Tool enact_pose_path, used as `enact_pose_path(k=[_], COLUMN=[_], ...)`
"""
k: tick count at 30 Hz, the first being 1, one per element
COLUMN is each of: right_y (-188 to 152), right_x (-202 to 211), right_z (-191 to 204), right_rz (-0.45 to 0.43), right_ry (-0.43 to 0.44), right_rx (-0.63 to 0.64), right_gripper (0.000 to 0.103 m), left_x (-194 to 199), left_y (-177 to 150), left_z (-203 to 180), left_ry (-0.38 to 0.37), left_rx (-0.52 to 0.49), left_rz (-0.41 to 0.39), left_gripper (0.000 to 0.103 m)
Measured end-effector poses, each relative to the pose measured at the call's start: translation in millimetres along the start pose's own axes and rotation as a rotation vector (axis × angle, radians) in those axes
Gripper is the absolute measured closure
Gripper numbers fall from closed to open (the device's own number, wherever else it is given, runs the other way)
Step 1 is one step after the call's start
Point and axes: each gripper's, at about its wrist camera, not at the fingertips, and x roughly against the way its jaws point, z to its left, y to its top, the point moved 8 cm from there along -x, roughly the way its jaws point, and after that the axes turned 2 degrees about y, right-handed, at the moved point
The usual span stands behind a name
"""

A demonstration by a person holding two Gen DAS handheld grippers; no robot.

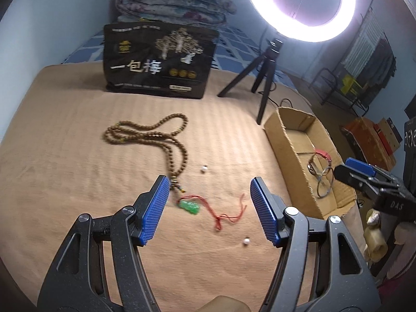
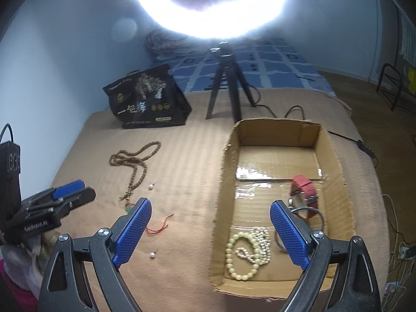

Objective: Organize jewelry
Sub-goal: 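Move the left tool to the green jade pendant and the right tool to a pearl earring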

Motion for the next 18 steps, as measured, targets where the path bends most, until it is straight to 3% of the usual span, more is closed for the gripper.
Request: enact_pose_path(k=[10,18], right_y=[-8,-27], right_x=[-23,-39], right_z=[33,62], right_rz=[0.052,0.119], right_ry=[0.051,0.087], right_rx=[0.048,0.114], right_gripper=[0.01,0.018], left_x=[-3,-15], left_y=[-1,-10], left_z=[29,40], left_ry=[0.023,0.015], left_rx=[0.023,0.027], left_rz=[0.007,0.036], left_gripper=[0.036,0.037])
